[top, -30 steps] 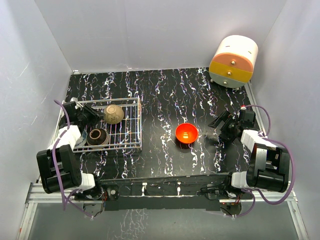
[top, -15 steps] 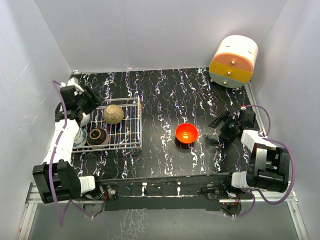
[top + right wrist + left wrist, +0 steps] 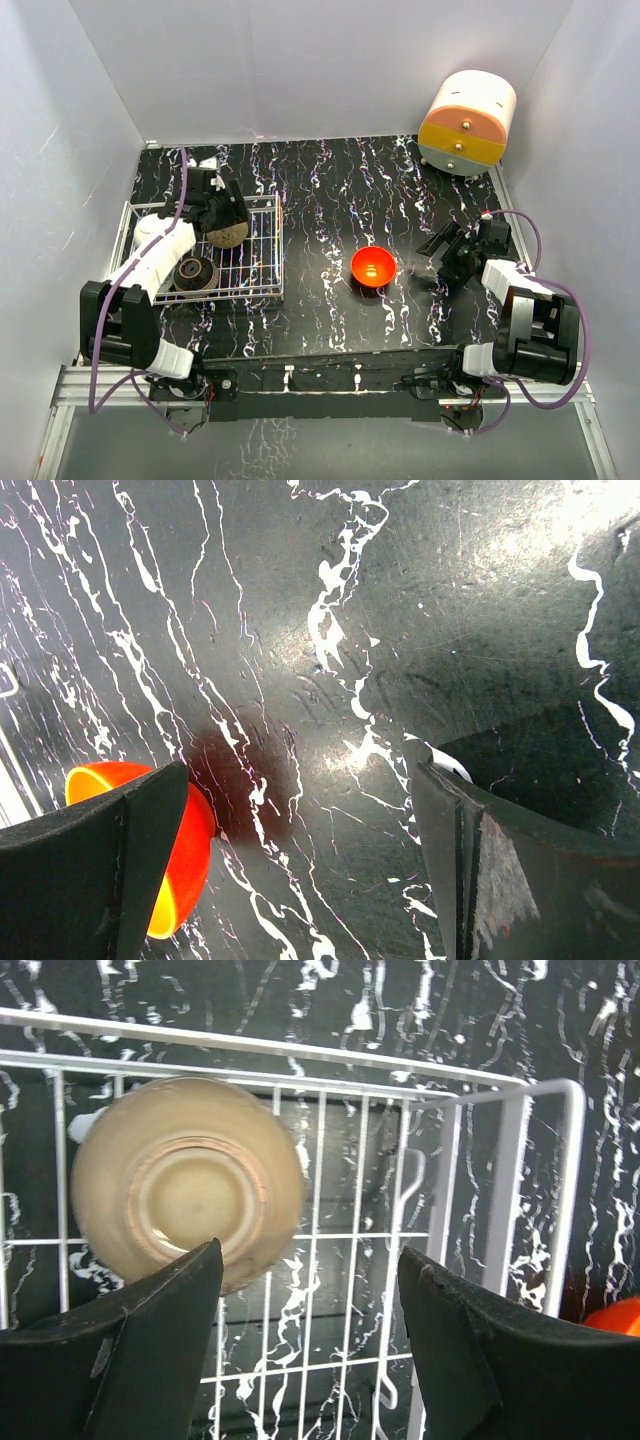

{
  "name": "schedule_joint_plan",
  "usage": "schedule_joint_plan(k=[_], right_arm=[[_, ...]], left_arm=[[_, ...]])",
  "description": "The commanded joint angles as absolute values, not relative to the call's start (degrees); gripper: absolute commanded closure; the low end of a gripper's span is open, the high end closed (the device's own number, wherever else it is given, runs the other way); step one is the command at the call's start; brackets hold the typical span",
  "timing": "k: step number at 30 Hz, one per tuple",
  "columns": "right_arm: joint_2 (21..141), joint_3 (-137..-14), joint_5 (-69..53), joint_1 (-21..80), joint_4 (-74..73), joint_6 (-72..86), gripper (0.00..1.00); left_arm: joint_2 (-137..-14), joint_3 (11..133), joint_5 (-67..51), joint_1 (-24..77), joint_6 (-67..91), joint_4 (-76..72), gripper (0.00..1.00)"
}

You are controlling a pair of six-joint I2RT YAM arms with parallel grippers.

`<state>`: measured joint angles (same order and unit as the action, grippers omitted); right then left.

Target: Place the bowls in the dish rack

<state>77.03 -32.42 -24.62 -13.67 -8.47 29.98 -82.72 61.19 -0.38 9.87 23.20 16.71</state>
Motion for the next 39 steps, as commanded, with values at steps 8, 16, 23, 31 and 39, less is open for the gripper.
schedule_joint_plan(k=[8,16,23,31,39], right_arm=[[77.5,-32.0,-24.5,-14.1,-6.5,29.4,0.02],[77.7,-32.0,-24.8,-14.1,-6.4,29.4,0.02],[77.7,-32.3,-25.2,-14.1,-6.5,29.4,0.02],[77.7,-31.9,-25.6,-14.1,-6.1,29.4,0.02],[77.4,-31.6,-25.7,-14.1,-6.2,29.4,0.02]], left_arm=[[-82.8,61.4,3.0,13.1,22.8,13.9,0.31],[-84.1,60.2,13.7,13.0,25.4,15.9,0.27],[-84.5,60.2,23.1,12.8,28.7,19.9,0.21],[-86.2,59.9,24.9,9.0,31.7,23.0,0.15],[-87.0,61.3,25.1,4.6,31.9,22.1,0.14]])
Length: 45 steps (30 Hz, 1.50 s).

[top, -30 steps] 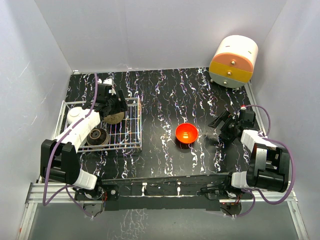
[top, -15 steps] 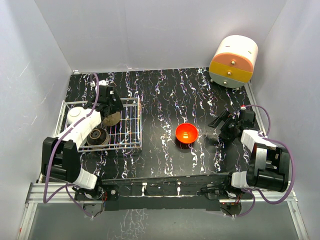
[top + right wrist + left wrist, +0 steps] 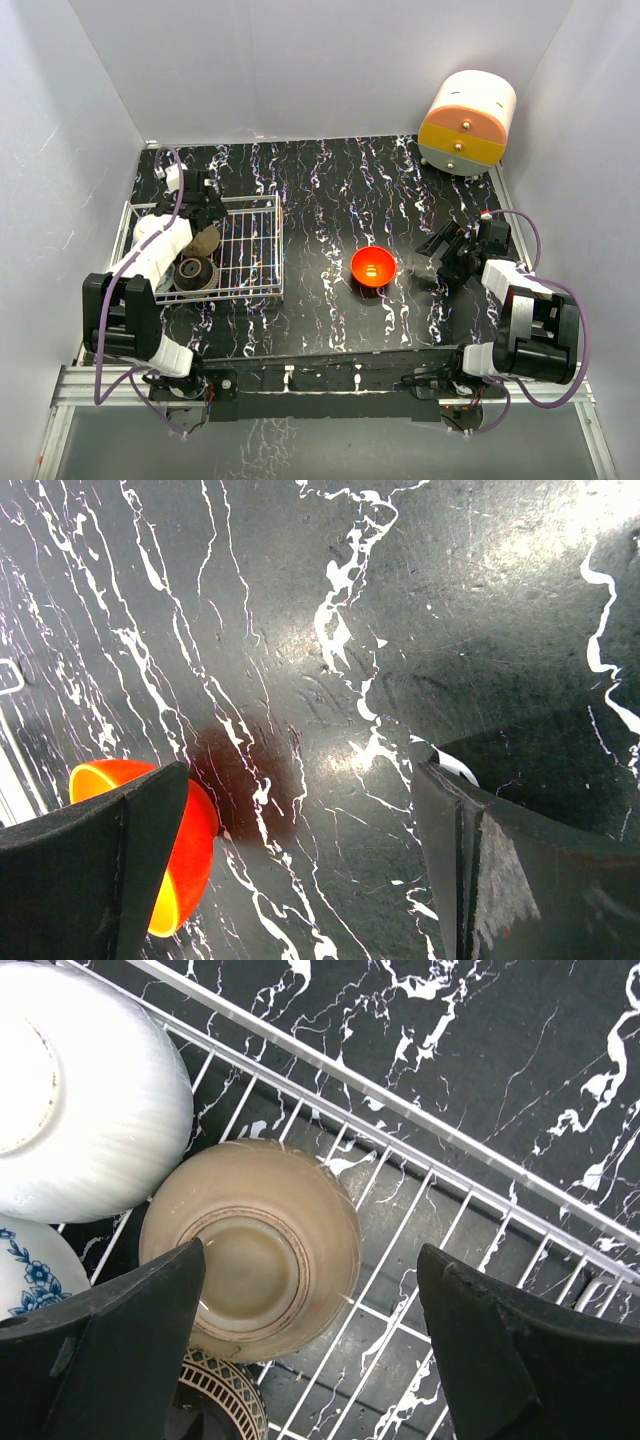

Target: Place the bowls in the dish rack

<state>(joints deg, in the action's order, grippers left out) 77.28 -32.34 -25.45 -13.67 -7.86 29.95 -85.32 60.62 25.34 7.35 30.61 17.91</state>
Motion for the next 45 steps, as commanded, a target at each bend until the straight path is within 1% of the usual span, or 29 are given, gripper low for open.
schedule_joint_plan(k=[1,5,12,13,14,20,24,28,30,32,37,45], right_arm=[[77.3,-31.6,-25.7,-14.1,-6.2,29.4,0.02],[77.3,-31.6,-25.6,-14.1,-6.2,29.4,0.02],[77.3,-31.6,-25.2,-14.1,-6.1,29.4,0.02],[77.3,-31.6,-25.2,-14.1,-6.2,29.4,0.02],[77.2,-31.6,-25.1,-14.1,-6.3,29.5,0.02],[76.8,-31.7,-25.0,-14.1,-6.5,29.9,0.02],[76.6,-31.9,-25.1,-14.1,-7.0,29.8,0.02],[76.4,-32.2,-24.5,-14.1,-7.6,29.6,0.02],[76.5,-32.6,-24.4,-14.1,-7.8,29.5,0.02],[76.7,-32.8,-24.4,-14.1,-7.8,29.7,0.02],[77.2,-33.0,-24.8,-14.1,-7.6,29.8,0.02],[77.3,-33.7,-25.1,-14.1,-7.8,29.9,0.02]], left_arm=[[-86.9,61.7,24.9,4.0,32.0,22.5,0.14],[-83.4,61.1,22.9,3.8,31.4,22.4,0.13],[-70.9,60.2,16.2,5.7,28.4,22.2,0.09],[-69.3,60.4,15.1,6.7,27.1,21.8,0.05],[-67.9,60.7,14.9,8.5,25.9,21.5,0.03],[-65.3,62.8,10.7,22.3,19.4,18.5,0.03],[-67.2,60.6,8.4,34.3,14.0,12.2,0.03],[-71.3,59.3,9.9,48.4,5.9,5.4,0.03],[-74.8,60.5,8.4,53.6,-0.2,4.5,0.03],[-77.8,61.7,4.4,57.5,-4.6,3.7,0.03],[-86.2,65.7,-3.2,62.0,-7.2,2.3,0.05],[-98.4,72.8,-7.4,64.1,-10.0,2.9,0.09]])
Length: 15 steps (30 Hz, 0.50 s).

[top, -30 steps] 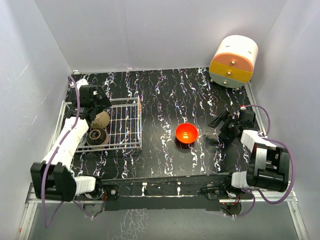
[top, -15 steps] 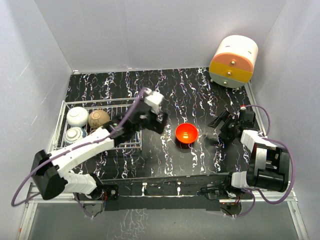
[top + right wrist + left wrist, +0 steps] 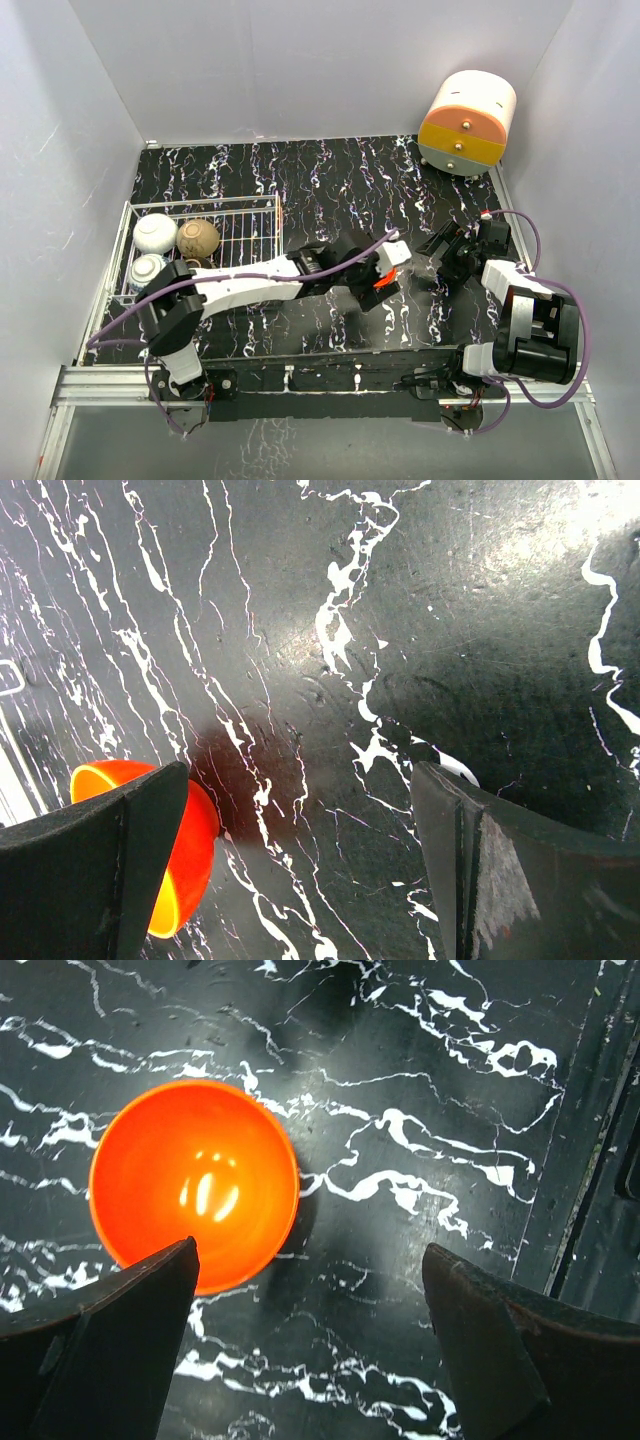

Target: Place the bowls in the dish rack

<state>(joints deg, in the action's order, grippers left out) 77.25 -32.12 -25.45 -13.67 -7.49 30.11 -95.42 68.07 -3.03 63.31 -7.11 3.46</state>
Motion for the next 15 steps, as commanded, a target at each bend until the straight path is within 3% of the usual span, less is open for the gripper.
schedule_joint_plan(k=[1,10,15], right_arm=[[77.4,-33.8,-25.1,-14.1,-7.8,29.9,0.02],[78.1,-33.5,-25.4,-14.1,-7.3,29.9,0.02],[78.2,-33.1,-25.6,-14.1,-7.0,29.8,0.02]], left_arm=[[-99.6,73.4,-8.0,64.3,-10.2,2.8,0.09],[-109.1,78.2,-7.6,64.5,-11.0,3.0,0.16],[-113.3,79.3,-1.2,64.5,-12.2,2.7,0.18]])
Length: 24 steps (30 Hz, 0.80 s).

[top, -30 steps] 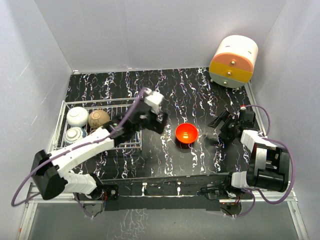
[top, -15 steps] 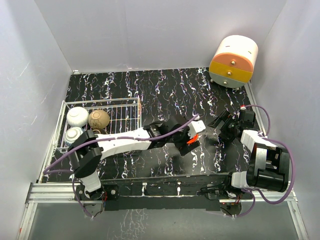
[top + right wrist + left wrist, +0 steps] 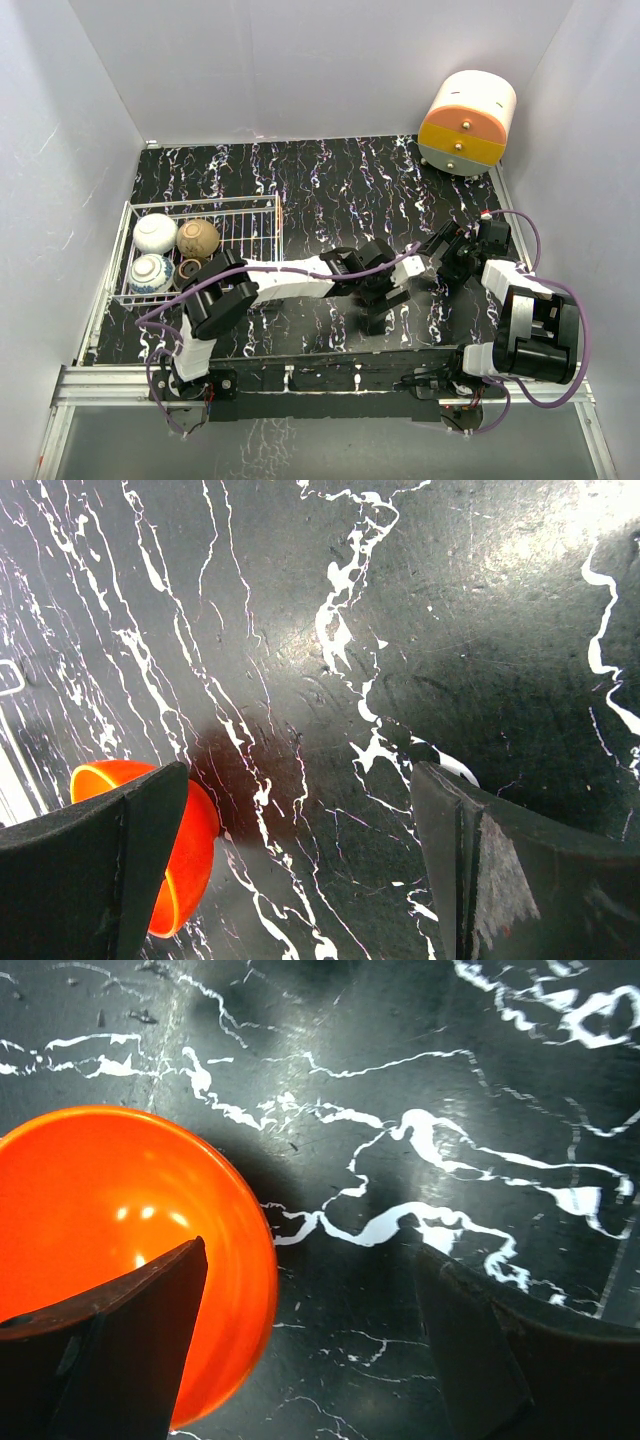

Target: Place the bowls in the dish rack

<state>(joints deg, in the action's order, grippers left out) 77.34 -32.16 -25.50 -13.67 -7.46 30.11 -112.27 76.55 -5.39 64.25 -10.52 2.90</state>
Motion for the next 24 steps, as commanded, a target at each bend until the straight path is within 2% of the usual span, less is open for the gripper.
schedule_joint_plan(k=[1,8,14,17,20,22,24], right_arm=[[78.2,-33.1,-25.5,-14.1,-7.0,29.8,0.02],[78.3,-32.7,-25.4,-14.1,-6.8,29.8,0.02],[78.0,-32.6,-25.3,-14.1,-6.9,29.8,0.02],[77.7,-32.5,-25.1,-14.1,-7.2,29.7,0.02],[77.5,-32.4,-25.0,-14.1,-7.3,29.6,0.02],[77.5,-32.4,-25.0,-14.1,-7.3,29.6,0.02],[77.6,-32.5,-24.9,-14.1,-7.3,29.6,0.02]], left_arm=[[-113.8,79.3,-0.4,64.5,-12.3,2.7,0.2],[-113.8,76.7,0.7,64.5,-11.5,0.8,0.36],[-112.8,74.9,2.3,64.5,-10.5,-0.4,0.69],[-113.0,74.6,2.7,64.5,-10.2,-0.5,0.75],[-113.0,74.1,3.5,64.5,-9.9,-1.0,0.88],[-112.2,74.2,3.8,64.5,-9.6,-0.9,1.0],[-110.6,74.6,4.3,64.5,-8.6,-0.4,1.0]])
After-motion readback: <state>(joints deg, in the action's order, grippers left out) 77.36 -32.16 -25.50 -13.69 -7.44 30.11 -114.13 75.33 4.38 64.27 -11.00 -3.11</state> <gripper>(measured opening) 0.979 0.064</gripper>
